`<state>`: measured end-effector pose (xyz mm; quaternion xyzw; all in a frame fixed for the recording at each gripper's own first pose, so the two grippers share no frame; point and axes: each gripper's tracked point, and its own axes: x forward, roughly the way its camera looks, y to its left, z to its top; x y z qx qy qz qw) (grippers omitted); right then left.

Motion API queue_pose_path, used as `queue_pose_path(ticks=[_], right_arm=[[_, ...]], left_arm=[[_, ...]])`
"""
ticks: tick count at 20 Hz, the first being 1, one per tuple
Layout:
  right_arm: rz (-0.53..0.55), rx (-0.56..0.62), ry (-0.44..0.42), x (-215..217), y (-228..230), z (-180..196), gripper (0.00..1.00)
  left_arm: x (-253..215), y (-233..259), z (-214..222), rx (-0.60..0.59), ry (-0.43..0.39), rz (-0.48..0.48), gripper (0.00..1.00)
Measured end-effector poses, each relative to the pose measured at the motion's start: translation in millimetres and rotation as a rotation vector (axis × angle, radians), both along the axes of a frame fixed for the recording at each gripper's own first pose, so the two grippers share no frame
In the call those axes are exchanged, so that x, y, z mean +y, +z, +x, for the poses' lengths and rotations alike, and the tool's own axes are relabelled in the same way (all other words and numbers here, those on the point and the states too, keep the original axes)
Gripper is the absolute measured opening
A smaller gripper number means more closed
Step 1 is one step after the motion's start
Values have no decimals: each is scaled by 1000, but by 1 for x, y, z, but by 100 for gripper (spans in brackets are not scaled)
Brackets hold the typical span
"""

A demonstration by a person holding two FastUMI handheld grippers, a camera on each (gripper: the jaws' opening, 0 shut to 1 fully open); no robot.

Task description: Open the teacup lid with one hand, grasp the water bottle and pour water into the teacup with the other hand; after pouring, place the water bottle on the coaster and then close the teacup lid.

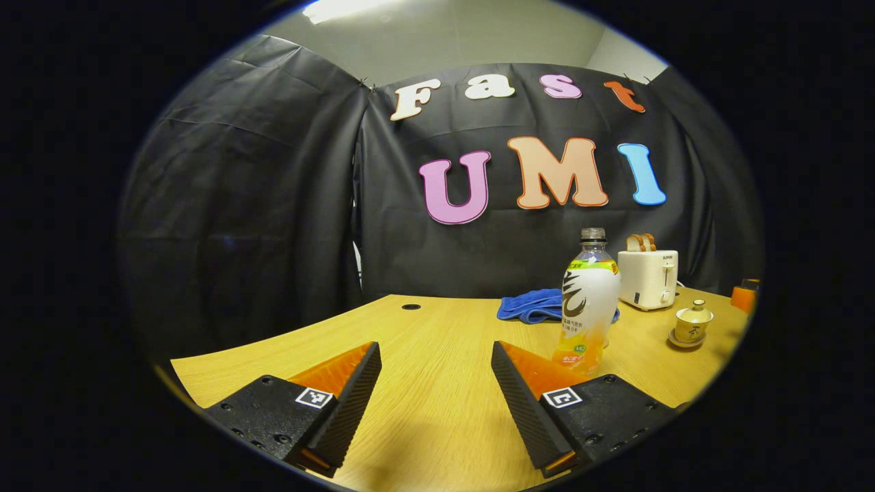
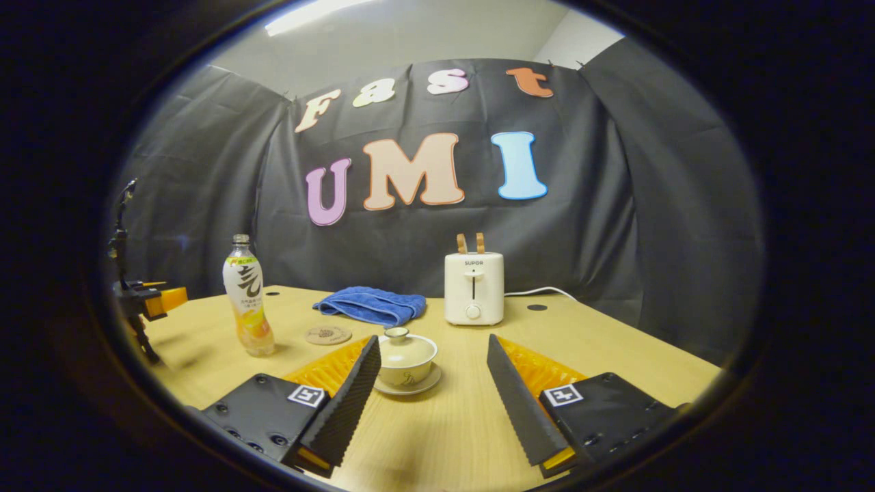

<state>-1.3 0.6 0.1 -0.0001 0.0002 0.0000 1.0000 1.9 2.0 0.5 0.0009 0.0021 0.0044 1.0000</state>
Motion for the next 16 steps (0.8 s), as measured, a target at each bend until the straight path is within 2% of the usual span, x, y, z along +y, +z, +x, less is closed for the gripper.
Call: queue_pose_path(ticks=[3, 16], right_arm=[[0, 0, 0, 0, 1, 0, 97], [1, 3, 10, 3, 0, 2, 99]], left_arm=[[-1, 0, 0, 0, -4, 0, 95], [-2, 0, -1, -3, -8, 0, 95]])
